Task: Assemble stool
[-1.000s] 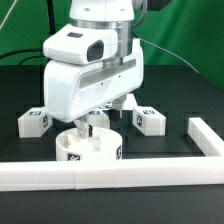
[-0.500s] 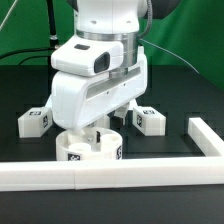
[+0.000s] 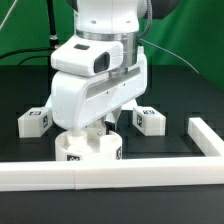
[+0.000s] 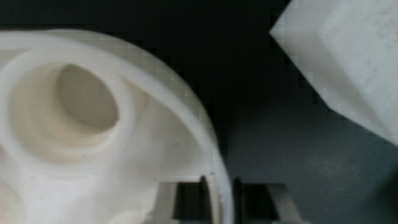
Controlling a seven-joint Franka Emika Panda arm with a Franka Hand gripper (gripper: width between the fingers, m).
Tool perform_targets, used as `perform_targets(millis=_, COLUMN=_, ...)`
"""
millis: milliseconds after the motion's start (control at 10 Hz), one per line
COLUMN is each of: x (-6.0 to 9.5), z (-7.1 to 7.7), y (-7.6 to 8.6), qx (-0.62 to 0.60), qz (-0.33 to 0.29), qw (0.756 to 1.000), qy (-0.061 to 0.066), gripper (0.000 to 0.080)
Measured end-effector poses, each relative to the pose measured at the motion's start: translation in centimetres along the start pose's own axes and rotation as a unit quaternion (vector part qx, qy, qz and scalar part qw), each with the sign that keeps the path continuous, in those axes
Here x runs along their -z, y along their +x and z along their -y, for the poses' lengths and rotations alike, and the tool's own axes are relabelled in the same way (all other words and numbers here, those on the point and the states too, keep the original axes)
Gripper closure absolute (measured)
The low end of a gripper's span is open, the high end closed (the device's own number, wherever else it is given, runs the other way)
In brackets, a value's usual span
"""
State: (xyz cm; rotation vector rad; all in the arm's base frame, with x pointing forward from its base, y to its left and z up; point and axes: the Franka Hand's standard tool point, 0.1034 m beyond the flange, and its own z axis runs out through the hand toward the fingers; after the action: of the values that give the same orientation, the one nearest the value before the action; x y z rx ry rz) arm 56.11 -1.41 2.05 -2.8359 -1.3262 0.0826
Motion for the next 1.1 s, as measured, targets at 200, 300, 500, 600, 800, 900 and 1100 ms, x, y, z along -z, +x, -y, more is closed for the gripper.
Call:
perform_targets(millis=200, x=0.0, z=0.0, y=0.0, qx=0.0, qz=0.0, qw=1.0, qy=0.0, gripper=0.0773)
perform_targets(millis=300, x=0.0, z=0.0, y=0.0, qx=0.0, qz=0.0, qw=1.0, qy=0.0, gripper=0.0773)
perform_targets(millis=500, x=0.0, z=0.0, y=0.0, qx=0.0, qz=0.0, qw=1.0, qy=0.0, gripper=0.0773)
perform_targets(millis=600, x=0.1, z=0.2, y=0.4, qx=0.015, qz=0.001, qw=1.0, qy=-0.002, gripper=0.0773)
perform_targets(millis=800, x=0.8, z=2.1, y=3.7, qx=0.064, qz=-0.002, qw=0.998, qy=0.006, gripper=0.0773)
perform_targets(millis=900, x=1.0, z=2.8, y=5.0, qx=0.092, qz=-0.003, qw=0.996, qy=0.013, gripper=0.0773)
perform_targets(millis=1100, x=1.1, z=4.4, y=7.1, qx=0.109, qz=-0.014, qw=0.994, qy=0.014, gripper=0.0773)
